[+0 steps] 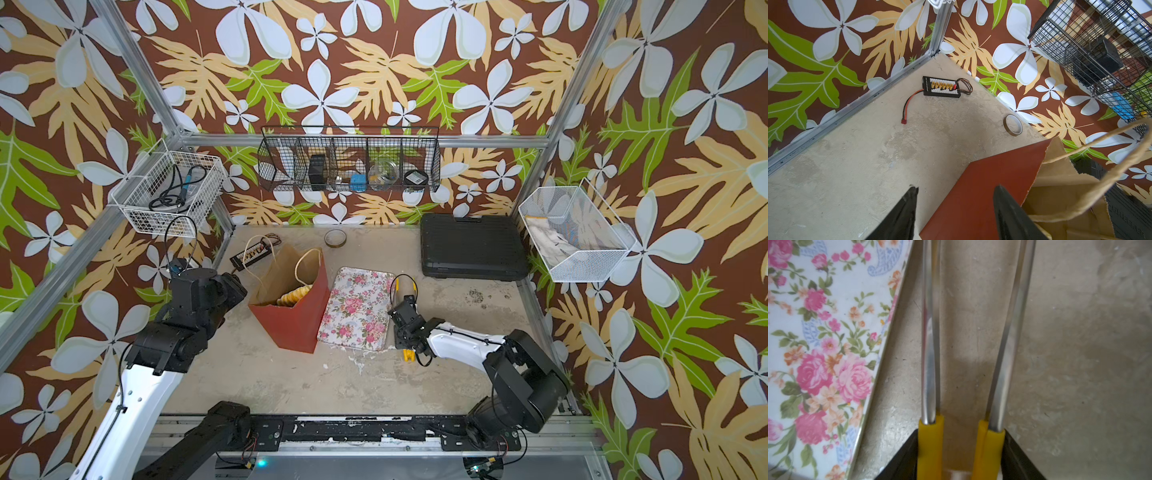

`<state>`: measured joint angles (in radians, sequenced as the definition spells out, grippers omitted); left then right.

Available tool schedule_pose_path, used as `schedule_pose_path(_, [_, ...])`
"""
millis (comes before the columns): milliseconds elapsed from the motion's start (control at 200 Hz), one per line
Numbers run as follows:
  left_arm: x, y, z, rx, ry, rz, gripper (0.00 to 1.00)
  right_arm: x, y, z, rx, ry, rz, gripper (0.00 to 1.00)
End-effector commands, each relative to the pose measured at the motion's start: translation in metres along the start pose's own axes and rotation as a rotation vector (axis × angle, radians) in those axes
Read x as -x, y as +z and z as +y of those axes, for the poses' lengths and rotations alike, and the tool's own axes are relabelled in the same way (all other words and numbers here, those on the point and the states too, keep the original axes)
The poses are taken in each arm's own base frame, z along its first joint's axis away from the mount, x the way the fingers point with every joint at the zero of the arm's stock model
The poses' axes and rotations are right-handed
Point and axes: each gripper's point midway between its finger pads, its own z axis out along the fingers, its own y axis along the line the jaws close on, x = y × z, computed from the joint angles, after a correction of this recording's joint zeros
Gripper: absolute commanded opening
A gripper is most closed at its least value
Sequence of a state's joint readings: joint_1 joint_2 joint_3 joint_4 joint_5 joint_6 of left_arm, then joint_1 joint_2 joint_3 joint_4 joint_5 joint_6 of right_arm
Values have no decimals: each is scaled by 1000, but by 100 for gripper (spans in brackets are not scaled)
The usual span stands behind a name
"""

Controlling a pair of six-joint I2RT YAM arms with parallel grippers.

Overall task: Pack bread into a paper bag
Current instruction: Place the clamp at the center of the board.

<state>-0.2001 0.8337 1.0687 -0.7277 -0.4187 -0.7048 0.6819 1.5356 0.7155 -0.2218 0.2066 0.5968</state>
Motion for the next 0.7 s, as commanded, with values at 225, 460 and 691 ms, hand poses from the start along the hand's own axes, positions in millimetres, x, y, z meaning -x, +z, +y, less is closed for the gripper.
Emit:
schedule_pose_path(225, [-9, 13, 4, 7, -7, -15, 66, 17, -5, 4, -18, -64, -21, 78])
schedule_pose_path(460, [-5, 12, 4, -8, -26, -55, 71, 33, -36, 8, 38, -84, -85, 92])
schedule_pose_path(691, [-9, 17, 2, -13, -29, -42, 73, 44, -58, 6, 36, -103, -114, 93])
